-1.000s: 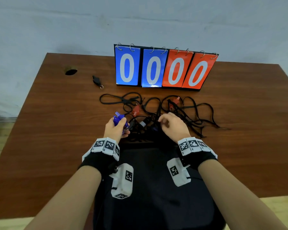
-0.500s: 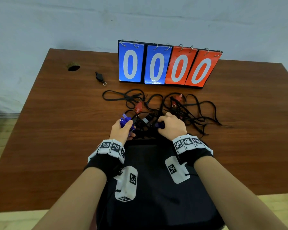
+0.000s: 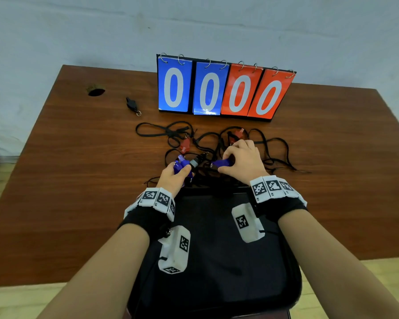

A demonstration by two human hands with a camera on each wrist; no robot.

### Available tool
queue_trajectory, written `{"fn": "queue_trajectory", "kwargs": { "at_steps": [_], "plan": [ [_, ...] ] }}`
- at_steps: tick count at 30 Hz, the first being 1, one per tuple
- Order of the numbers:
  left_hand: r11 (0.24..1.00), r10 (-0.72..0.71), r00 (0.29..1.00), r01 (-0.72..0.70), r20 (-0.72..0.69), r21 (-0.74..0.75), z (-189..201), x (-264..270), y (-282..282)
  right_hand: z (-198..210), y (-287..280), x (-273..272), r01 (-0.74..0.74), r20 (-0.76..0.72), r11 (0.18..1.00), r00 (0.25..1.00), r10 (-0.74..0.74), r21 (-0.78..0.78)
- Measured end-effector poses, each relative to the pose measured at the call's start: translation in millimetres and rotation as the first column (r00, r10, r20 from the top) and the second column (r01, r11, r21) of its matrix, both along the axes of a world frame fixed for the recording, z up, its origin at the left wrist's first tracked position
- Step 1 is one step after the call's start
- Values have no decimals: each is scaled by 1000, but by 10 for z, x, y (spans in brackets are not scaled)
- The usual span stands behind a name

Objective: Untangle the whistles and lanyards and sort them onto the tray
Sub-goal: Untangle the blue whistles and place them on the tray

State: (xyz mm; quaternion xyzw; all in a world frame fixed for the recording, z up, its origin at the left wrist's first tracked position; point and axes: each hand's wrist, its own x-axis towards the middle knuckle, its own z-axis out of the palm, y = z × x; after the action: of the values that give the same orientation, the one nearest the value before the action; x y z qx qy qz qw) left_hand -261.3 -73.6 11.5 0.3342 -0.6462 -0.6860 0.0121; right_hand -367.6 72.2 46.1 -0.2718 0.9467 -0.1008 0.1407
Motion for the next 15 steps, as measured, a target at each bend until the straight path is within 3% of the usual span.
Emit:
{"fn": "queue_trajectory", "kwargs": {
  "at_steps": [3, 5, 9, 11, 13, 15],
  "plan": [
    [998, -36, 999, 37, -31, 50, 37, -17, 88, 41, 26, 11, -82, -107, 996, 991, 86, 42],
    [996, -57, 997, 60, -44, 72, 61, -41, 147, 64, 67, 22, -52, -107, 998, 993, 49, -20],
    [992, -38, 998, 43, -43, 116, 87, -73, 188, -17, 127, -62, 159, 104, 940, 986, -134, -302],
    [991, -30, 999, 34, -40, 129, 87, -68, 183, -48, 117, -88, 302, 300, 855, 936, -182, -422],
    [988, -18, 998, 26, -53, 151, 87, -45, 179, -11, 92, -70, 512, 538, 682, 818, -203, -522],
    [981, 1, 997, 15, -80, 194, 96, -10, 177, 38, 63, -45, 628, 668, 527, 730, -144, -573]
  ]
}}
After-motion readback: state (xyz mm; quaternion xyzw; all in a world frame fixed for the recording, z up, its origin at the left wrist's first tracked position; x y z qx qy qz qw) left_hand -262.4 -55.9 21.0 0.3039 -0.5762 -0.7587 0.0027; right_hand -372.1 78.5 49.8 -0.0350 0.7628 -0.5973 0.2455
